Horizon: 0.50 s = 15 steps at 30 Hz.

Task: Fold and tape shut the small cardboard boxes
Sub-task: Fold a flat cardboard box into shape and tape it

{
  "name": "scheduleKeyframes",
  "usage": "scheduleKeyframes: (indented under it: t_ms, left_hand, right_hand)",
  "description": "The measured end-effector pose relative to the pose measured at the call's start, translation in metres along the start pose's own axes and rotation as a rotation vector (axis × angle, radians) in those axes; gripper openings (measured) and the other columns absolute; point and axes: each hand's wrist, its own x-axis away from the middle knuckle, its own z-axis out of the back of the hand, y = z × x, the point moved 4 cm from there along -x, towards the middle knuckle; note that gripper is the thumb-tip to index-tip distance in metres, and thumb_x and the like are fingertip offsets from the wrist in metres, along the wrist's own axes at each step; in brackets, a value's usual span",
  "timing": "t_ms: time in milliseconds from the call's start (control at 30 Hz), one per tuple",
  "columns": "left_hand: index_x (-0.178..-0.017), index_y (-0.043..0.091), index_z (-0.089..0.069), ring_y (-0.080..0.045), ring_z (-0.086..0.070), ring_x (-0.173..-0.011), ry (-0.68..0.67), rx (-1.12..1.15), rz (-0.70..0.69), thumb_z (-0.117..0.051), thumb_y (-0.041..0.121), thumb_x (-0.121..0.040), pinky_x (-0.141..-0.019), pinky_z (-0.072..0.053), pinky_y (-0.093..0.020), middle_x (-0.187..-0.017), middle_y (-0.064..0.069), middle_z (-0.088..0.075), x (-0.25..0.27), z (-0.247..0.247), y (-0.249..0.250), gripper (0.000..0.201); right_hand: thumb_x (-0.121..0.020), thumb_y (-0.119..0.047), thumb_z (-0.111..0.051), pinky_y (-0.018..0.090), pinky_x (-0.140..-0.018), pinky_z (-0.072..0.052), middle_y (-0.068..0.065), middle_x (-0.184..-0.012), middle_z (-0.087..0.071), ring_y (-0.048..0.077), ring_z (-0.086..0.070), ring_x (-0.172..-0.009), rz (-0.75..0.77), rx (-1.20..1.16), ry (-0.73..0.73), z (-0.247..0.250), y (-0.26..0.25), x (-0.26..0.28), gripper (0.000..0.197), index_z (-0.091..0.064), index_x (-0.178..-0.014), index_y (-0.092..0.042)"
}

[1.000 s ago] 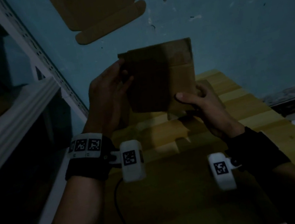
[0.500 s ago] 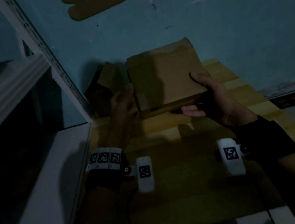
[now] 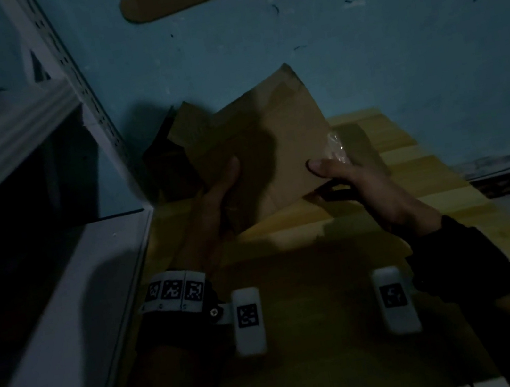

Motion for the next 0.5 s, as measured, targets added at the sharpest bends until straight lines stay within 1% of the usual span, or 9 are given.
scheduleKeyframes:
  t_ms: [33, 100, 167, 233, 267, 333, 400, 433, 500]
  left_hand:
    - [-0.126, 0.021, -0.064, -0.016, -0.071, -0.103, 0.004, 0.002, 0.003, -0.073, 0.045, -0.075, -0.081, -0.057, -0.032, -0.116, 0.001, -0.073, -0.001, 0.001, 0.0, 0.057]
    - [-0.121, 0.023, -0.066, -0.012, -0.072, -0.095, 0.012, -0.009, 0.001, -0.075, 0.039, -0.077, -0.074, -0.059, -0.028, -0.112, 0.003, -0.074, -0.001, 0.002, 0.0, 0.047]
    - [-0.12, 0.022, -0.066, -0.01, -0.073, -0.092, 0.004, -0.013, -0.024, -0.076, 0.032, -0.078, -0.073, -0.059, -0.026, -0.107, 0.005, -0.075, -0.003, 0.001, 0.001, 0.044]
    - [-0.12, 0.02, -0.067, -0.01, -0.073, -0.091, 0.01, -0.01, -0.062, -0.077, 0.031, -0.073, -0.071, -0.058, -0.023, -0.105, 0.005, -0.076, -0.003, 0.0, 0.004, 0.049]
    - [-0.119, 0.019, -0.067, -0.01, -0.073, -0.092, 0.013, -0.004, -0.085, -0.077, 0.032, -0.07, -0.071, -0.058, -0.022, -0.104, 0.005, -0.076, -0.003, 0.001, 0.006, 0.052]
    - [-0.119, 0.019, -0.067, -0.011, -0.072, -0.095, 0.011, 0.002, -0.118, -0.077, 0.033, -0.068, -0.073, -0.057, -0.022, -0.106, 0.005, -0.076, -0.005, 0.003, 0.009, 0.054]
    - [-0.118, 0.021, -0.067, -0.011, -0.072, -0.096, 0.014, 0.002, -0.137, -0.077, 0.033, -0.069, -0.073, -0.057, -0.021, -0.107, 0.005, -0.076, -0.006, 0.006, 0.012, 0.051]
    - [-0.119, 0.021, -0.066, -0.011, -0.072, -0.098, 0.012, 0.001, -0.142, -0.076, 0.032, -0.07, -0.073, -0.057, -0.021, -0.109, 0.005, -0.075, -0.006, 0.007, 0.013, 0.052]
    - [-0.119, 0.021, -0.066, -0.013, -0.071, -0.1, 0.001, 0.001, -0.146, -0.076, 0.032, -0.071, -0.075, -0.057, -0.023, -0.111, 0.003, -0.075, -0.006, 0.008, 0.013, 0.05]
  right_hand:
    - [-0.087, -0.045, -0.068, 0.026, -0.083, -0.056, -0.005, -0.111, -0.077, 0.012, -0.073, -0.099, 0.011, -0.007, 0.012, -0.001, 0.0, -0.001, 0.052, -0.061, -0.13, -0.018]
    - [-0.09, -0.044, -0.066, 0.028, -0.084, -0.053, -0.005, -0.115, -0.076, 0.013, -0.072, -0.105, 0.022, -0.036, 0.055, 0.0, 0.001, -0.004, 0.05, -0.061, -0.132, -0.017]
    - [-0.096, -0.048, -0.053, 0.036, -0.092, -0.051, -0.003, -0.12, -0.075, 0.017, -0.07, -0.112, 0.024, -0.059, 0.061, 0.0, 0.002, -0.006, 0.047, -0.064, -0.13, -0.018]
    - [-0.104, -0.048, -0.04, 0.044, -0.101, -0.049, -0.002, -0.124, -0.073, 0.02, -0.067, -0.118, 0.035, -0.088, 0.066, 0.002, 0.003, -0.008, 0.045, -0.065, -0.131, -0.021]
    - [-0.106, -0.049, -0.036, 0.045, -0.102, -0.048, -0.003, -0.125, -0.073, 0.02, -0.066, -0.12, 0.05, -0.102, 0.084, 0.003, 0.002, -0.008, 0.045, -0.065, -0.13, -0.023]
    - [-0.11, -0.044, -0.031, 0.039, -0.097, -0.047, -0.008, -0.122, -0.073, 0.014, -0.066, -0.118, 0.094, -0.093, 0.155, 0.007, -0.001, -0.009, 0.044, -0.068, -0.125, -0.025]
    - [-0.11, -0.034, -0.034, 0.032, -0.093, -0.048, -0.009, -0.122, -0.074, 0.009, -0.066, -0.117, 0.165, -0.095, 0.226, 0.01, -0.006, -0.01, 0.04, -0.07, -0.122, -0.022]
    - [-0.109, -0.028, -0.039, 0.029, -0.09, -0.05, -0.006, -0.122, -0.074, 0.009, -0.067, -0.115, 0.206, -0.103, 0.261, 0.012, -0.008, -0.011, 0.036, -0.071, -0.122, -0.017]
    - [-0.106, -0.017, -0.049, 0.026, -0.085, -0.054, 0.006, -0.122, -0.073, 0.013, -0.07, -0.11, 0.29, -0.124, 0.304, 0.015, -0.01, -0.011, 0.028, -0.071, -0.121, -0.007]
